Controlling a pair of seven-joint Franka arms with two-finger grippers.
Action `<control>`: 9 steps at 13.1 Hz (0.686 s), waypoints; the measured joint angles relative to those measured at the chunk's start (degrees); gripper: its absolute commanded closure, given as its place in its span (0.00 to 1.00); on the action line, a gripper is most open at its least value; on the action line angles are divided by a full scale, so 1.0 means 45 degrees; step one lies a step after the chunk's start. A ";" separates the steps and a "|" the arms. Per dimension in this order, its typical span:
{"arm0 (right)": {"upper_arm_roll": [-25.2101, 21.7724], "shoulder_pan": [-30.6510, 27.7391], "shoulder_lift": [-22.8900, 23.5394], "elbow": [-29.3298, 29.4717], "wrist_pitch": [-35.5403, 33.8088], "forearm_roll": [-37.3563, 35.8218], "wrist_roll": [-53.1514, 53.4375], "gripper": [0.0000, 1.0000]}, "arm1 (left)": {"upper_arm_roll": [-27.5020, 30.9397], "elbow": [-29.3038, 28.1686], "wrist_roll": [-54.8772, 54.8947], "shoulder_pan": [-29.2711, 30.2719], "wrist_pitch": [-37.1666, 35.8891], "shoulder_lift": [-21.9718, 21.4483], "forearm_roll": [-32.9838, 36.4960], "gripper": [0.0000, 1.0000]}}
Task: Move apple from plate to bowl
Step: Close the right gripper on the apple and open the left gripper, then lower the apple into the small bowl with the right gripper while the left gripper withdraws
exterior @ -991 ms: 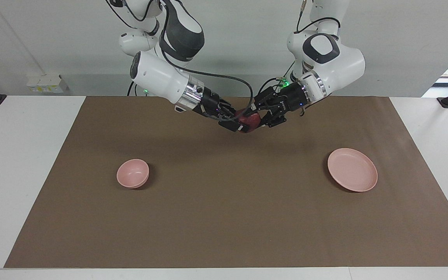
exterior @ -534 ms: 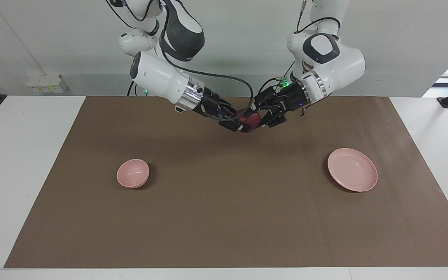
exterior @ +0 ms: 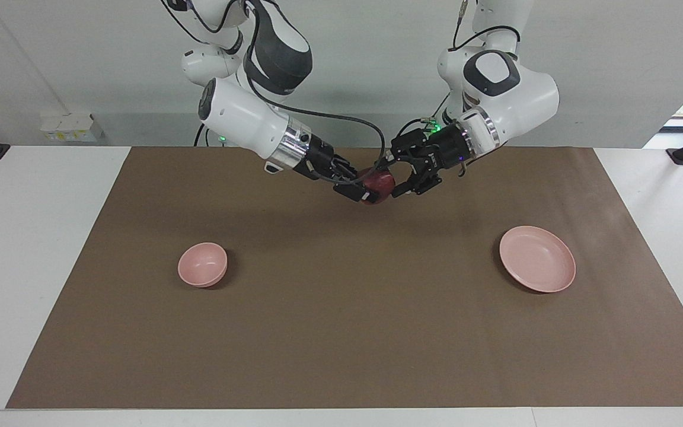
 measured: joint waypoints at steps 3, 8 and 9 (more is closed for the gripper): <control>-0.0069 -0.0043 -0.0010 0.0018 -0.0683 -0.1551 -0.0252 1.00 | 0.0074 -0.0007 -0.0071 0.0183 -0.0015 0.0001 0.0343 0.00; -0.0201 -0.0682 -0.0027 0.0020 -0.2199 -0.4279 -0.2123 1.00 | 0.0152 -0.0052 -0.0340 0.0882 -0.0316 0.0065 0.6849 0.00; -0.0204 -0.0838 -0.0027 0.0004 -0.2380 -0.5215 -0.2658 1.00 | 0.0142 -0.0063 -0.0381 0.0881 -0.0517 0.0070 0.8453 0.00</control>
